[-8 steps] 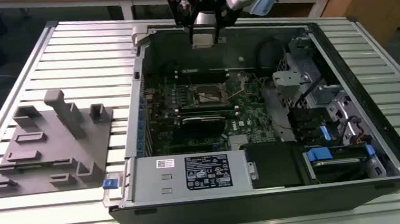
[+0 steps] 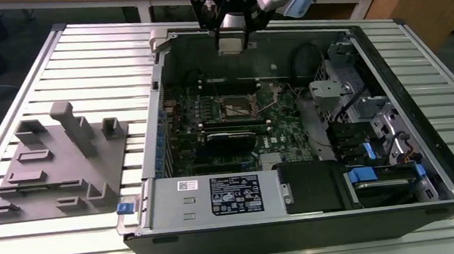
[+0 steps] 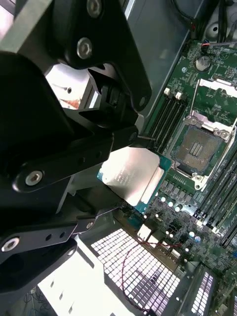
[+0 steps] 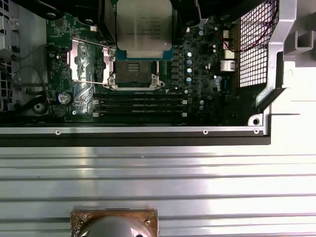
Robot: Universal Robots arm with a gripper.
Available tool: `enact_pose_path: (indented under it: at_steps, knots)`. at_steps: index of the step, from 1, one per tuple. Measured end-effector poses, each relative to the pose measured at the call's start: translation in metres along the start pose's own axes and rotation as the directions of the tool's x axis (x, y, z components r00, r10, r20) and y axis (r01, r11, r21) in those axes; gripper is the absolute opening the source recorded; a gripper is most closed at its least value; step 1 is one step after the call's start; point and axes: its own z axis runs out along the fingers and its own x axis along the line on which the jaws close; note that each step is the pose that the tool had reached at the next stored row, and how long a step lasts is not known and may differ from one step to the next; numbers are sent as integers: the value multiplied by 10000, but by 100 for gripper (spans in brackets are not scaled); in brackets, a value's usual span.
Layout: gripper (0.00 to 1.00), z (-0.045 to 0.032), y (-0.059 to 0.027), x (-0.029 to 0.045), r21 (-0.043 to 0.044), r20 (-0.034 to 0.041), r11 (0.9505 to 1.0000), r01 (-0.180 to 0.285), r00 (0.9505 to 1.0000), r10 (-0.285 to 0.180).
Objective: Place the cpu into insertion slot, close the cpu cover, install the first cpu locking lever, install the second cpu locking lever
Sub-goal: 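Place the cpu into insertion slot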
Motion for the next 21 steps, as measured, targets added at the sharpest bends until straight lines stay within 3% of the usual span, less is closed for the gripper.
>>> enact_pose_path:
  at_steps: [21]
  knots:
    - [54,25,-1,-37,0,0,10000,-1,10000,1]
